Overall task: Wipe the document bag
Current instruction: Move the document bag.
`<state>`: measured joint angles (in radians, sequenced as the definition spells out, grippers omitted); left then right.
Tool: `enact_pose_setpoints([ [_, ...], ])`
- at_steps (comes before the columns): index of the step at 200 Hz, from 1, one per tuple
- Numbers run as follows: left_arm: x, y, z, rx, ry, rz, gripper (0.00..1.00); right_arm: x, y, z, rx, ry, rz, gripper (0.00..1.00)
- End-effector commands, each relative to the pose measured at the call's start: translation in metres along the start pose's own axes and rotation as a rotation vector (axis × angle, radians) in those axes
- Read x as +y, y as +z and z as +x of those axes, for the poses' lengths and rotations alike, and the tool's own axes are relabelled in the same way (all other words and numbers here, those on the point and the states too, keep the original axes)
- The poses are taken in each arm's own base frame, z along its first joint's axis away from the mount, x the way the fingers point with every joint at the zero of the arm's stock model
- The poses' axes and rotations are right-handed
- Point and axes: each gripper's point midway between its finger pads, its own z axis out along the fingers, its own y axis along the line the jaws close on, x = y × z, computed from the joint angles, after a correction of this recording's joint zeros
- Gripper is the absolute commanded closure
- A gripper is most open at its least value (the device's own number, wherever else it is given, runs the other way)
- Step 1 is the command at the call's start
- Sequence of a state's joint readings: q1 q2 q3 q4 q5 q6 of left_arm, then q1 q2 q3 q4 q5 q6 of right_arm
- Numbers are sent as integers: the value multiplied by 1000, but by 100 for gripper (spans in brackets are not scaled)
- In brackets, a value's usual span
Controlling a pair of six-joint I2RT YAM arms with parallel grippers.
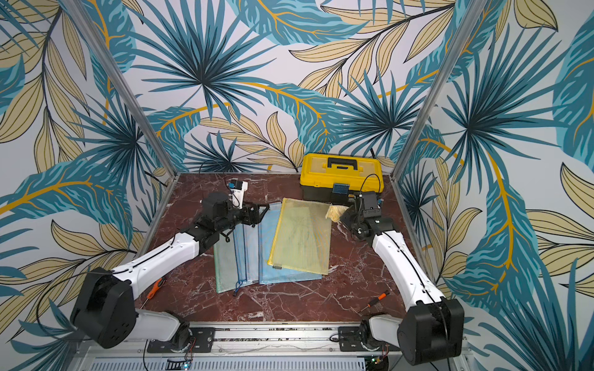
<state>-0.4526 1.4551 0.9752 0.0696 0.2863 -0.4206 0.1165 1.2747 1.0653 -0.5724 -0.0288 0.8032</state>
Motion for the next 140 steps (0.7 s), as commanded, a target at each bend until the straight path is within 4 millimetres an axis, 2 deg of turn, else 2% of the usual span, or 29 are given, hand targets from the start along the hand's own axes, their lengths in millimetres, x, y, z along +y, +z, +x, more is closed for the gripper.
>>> enact_pose_setpoints([
  [1, -5, 17, 31, 162, -80, 43, 16, 16, 7, 25, 142, -220, -110, 100],
  [41, 0, 49, 61, 350, -148, 79, 15, 22, 28, 45, 280, -242, -144, 100],
  [83, 7, 82, 88, 549, -222, 98, 19, 18, 42, 53, 309, -258, -132, 100],
  [103, 23, 88, 95, 582, -215, 24, 19, 12, 46, 56, 313, -264, -113, 100],
  [140, 56, 85, 104, 607, -276, -46, 20, 4, 56, 65, 342, -258, -104, 100],
])
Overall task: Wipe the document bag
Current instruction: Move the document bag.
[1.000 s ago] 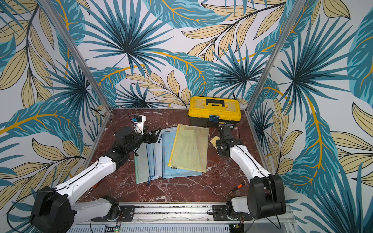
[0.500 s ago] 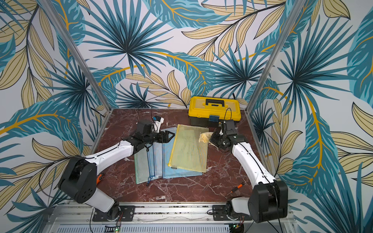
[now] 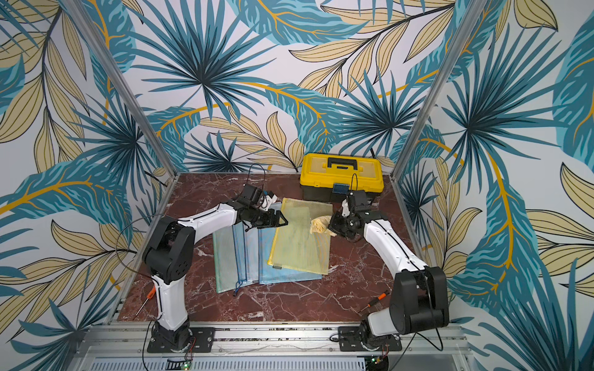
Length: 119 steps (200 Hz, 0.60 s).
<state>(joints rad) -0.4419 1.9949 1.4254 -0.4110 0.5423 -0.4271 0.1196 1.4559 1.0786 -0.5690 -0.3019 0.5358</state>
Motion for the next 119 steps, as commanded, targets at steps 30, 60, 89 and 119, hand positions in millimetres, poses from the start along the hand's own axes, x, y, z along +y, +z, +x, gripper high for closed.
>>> enact_pose_setpoints([
  [30, 27, -1, 7, 52, -42, -27, 21, -9, 27, 16, 84, 2, 1, 100],
  [60, 20, 9, 11, 90, -28, 33, 26, -9, 32, 18, 91, 3, 6, 100],
  [89, 24, 17, 17, 116, -31, 47, 27, -9, 34, 18, 93, 7, 7, 100],
  [119, 32, 26, 23, 143, -51, 47, 32, -10, 37, 20, 102, 8, 11, 100],
])
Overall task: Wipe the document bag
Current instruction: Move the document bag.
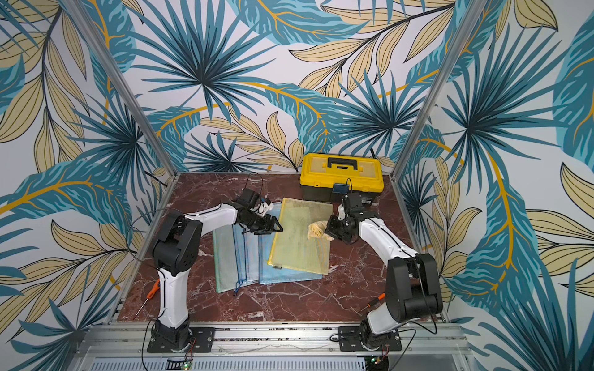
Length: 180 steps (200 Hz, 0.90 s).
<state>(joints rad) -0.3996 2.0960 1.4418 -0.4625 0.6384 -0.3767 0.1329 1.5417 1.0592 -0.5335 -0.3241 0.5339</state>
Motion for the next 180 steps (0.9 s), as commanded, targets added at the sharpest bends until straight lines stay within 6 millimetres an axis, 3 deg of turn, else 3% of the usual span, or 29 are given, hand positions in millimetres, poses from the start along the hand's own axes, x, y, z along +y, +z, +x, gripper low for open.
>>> enact_pose_setpoints([
  [1, 2, 7, 3, 29, 6, 13, 32, -2, 8, 7, 28, 0, -1, 100],
  [125, -3, 17, 14, 78, -7, 70, 45, -4, 19, 12, 49, 2, 3, 100],
  [180, -2, 23, 17, 96, -14, 79, 60, -3, 24, 13, 61, 0, -1, 100],
])
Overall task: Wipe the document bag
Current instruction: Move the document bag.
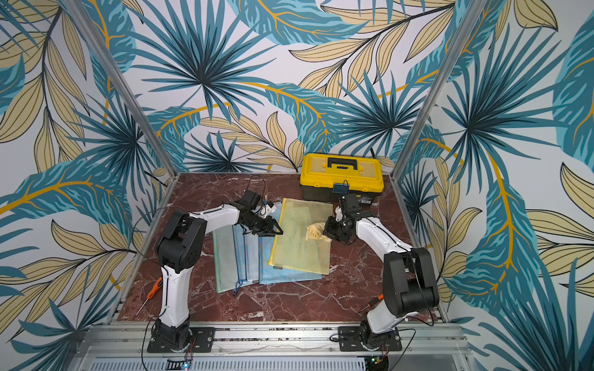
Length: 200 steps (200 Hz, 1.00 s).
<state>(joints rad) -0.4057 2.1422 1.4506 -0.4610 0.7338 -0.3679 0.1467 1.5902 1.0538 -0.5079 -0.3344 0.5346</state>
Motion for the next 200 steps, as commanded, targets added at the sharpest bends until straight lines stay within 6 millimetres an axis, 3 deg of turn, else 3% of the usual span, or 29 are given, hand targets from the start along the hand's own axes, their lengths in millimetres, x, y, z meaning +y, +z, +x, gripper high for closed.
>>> enact_pose_setpoints([
  [1, 4, 9, 5, 30, -6, -1, 61, -1, 9, 7, 26, 2, -4, 100],
  [20, 1, 8, 3, 27, 1, 4, 70, 0, 9, 8, 29, 0, -7, 100],
  [120, -27, 17, 16, 55, 49, 21, 93, 4, -9, 14, 15, -28, -1, 100],
  [162, -42, 14, 38, 77, 70, 21, 100, 0, -8, 27, 50, -72, 71, 100],
  [200, -55, 13, 65, 112, 89, 26, 100, 10, 15, 43, 125, -128, 154, 100],
])
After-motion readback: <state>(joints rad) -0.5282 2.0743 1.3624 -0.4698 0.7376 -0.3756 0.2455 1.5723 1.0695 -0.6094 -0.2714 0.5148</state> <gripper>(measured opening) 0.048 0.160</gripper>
